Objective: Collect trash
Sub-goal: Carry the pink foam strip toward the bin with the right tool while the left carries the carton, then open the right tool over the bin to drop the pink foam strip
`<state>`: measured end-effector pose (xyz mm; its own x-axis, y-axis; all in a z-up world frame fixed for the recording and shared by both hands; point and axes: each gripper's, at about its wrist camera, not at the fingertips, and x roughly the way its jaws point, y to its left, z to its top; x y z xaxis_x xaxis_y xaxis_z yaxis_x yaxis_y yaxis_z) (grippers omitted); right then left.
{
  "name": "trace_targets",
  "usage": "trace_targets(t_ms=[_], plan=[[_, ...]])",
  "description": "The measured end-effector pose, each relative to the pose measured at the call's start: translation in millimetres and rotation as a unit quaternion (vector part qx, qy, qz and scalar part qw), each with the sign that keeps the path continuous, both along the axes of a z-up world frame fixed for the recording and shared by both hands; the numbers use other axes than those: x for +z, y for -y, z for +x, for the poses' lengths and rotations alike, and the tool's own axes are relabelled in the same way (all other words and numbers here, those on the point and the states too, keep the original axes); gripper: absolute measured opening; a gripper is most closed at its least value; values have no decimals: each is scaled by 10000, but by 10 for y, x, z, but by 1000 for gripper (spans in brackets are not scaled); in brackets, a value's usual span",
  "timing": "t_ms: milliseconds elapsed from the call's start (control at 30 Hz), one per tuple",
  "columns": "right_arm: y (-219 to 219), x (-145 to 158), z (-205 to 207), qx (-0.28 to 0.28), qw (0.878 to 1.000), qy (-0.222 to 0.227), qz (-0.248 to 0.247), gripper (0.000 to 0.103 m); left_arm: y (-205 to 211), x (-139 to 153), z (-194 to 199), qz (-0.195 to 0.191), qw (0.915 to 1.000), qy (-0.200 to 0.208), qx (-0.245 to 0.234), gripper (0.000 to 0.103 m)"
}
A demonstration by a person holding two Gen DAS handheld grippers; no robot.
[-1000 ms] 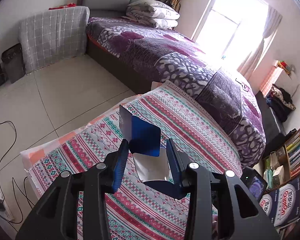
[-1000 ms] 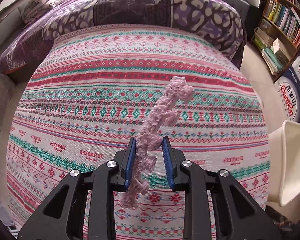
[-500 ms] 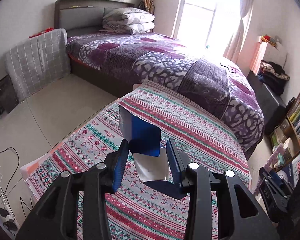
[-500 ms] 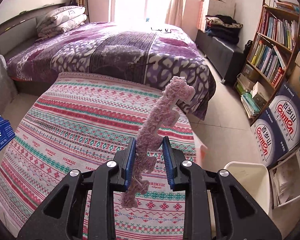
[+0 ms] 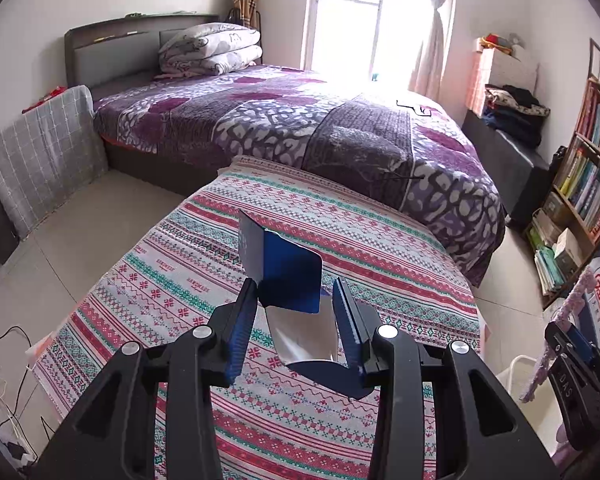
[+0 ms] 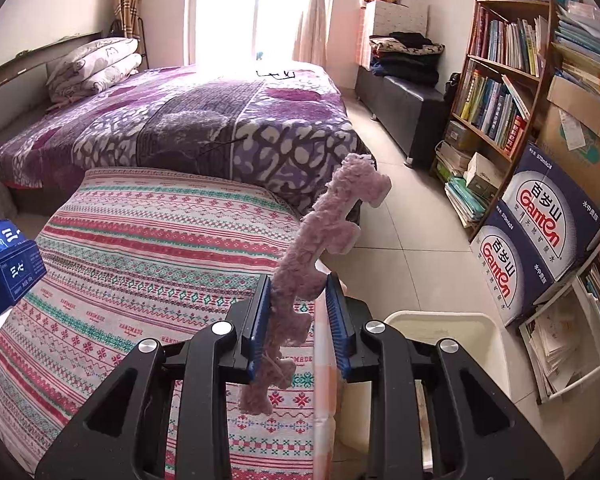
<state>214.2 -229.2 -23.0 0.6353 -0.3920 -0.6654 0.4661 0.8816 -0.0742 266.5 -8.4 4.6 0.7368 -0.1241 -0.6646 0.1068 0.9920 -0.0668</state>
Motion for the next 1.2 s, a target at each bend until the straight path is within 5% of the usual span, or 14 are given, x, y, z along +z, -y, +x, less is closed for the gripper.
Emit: trace_targets(t_ms=[1200], plan=[[1479,-83,-767,-1273,9900,-158,581,29,1763,-241,-558,404,9873,49,-1538,39]])
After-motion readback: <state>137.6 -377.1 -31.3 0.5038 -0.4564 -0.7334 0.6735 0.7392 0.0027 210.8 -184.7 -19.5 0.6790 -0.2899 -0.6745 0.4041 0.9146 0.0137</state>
